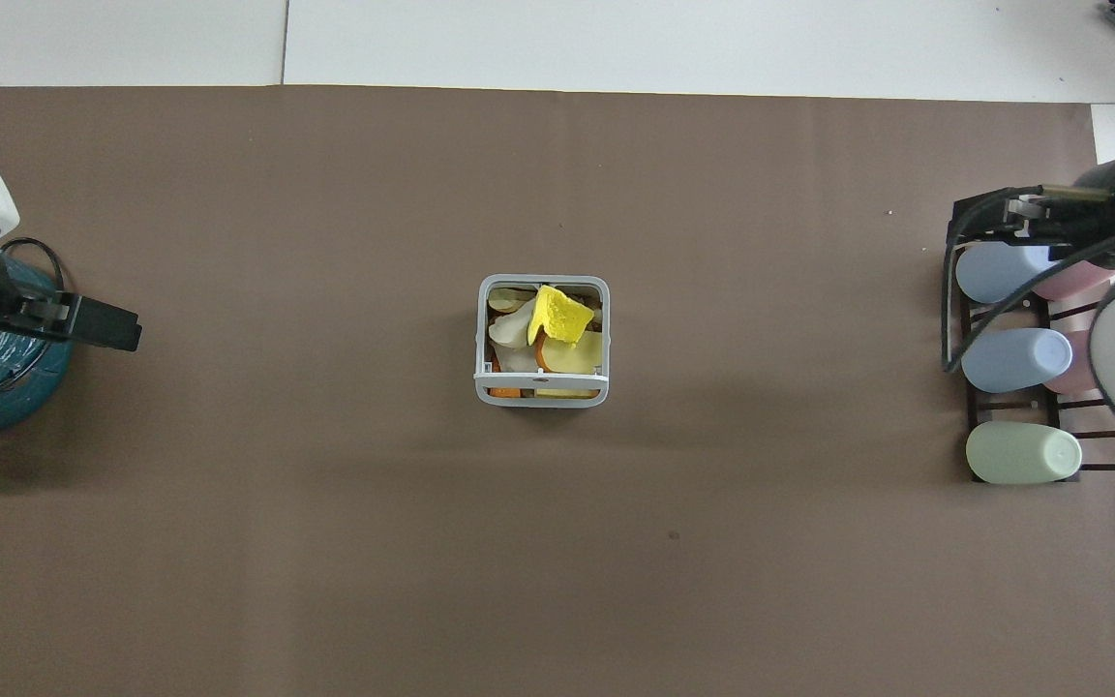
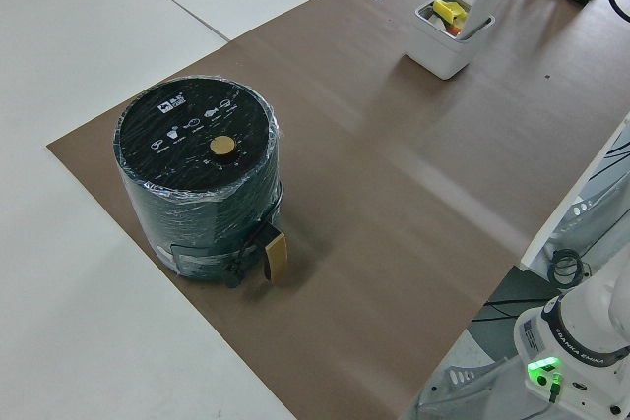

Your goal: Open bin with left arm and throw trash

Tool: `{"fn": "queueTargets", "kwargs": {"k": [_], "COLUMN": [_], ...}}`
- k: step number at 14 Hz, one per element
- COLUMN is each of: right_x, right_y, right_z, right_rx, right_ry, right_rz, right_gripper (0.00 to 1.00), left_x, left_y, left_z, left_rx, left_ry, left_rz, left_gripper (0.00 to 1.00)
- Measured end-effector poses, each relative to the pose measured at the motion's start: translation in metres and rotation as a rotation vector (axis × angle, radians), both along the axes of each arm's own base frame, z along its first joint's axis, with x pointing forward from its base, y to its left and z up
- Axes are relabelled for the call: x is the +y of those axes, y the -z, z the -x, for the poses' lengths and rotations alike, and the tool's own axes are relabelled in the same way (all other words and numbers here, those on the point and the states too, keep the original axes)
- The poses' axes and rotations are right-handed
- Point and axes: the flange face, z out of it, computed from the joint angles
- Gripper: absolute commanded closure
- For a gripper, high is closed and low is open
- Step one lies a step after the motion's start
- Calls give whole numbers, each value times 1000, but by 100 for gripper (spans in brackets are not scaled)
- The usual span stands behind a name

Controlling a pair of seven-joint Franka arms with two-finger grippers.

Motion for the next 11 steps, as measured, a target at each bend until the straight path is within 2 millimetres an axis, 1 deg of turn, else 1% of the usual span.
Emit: {"fn": "queueTargets", "kwargs": {"k": [3, 4, 5, 7, 9, 11], "right_x": [-49, -57, -58, -50, -46, -46], "right_y": [-19, -28, -37, -52, -52, -49], "right_z": [24, 34, 45, 63, 67, 69], "right_rx": [42, 53, 71, 90, 95, 118], "right_ry": [5, 9, 11, 0, -8, -9], "right_rz": [9, 8, 4, 2, 4, 7], "right_gripper": [0, 0, 0, 0, 0, 0], "left_x": [0, 0, 0, 0, 0, 0], "left_y": [0, 0, 0, 0, 0, 0], "left_z": [0, 0, 0, 0, 0, 0], "left_rx": [0, 0, 0, 0, 0, 0], "left_ry": [0, 0, 0, 0, 0, 0], "left_rz": [0, 0, 0, 0, 0, 0], "left_gripper": [0, 0, 0, 0, 0, 0]}}
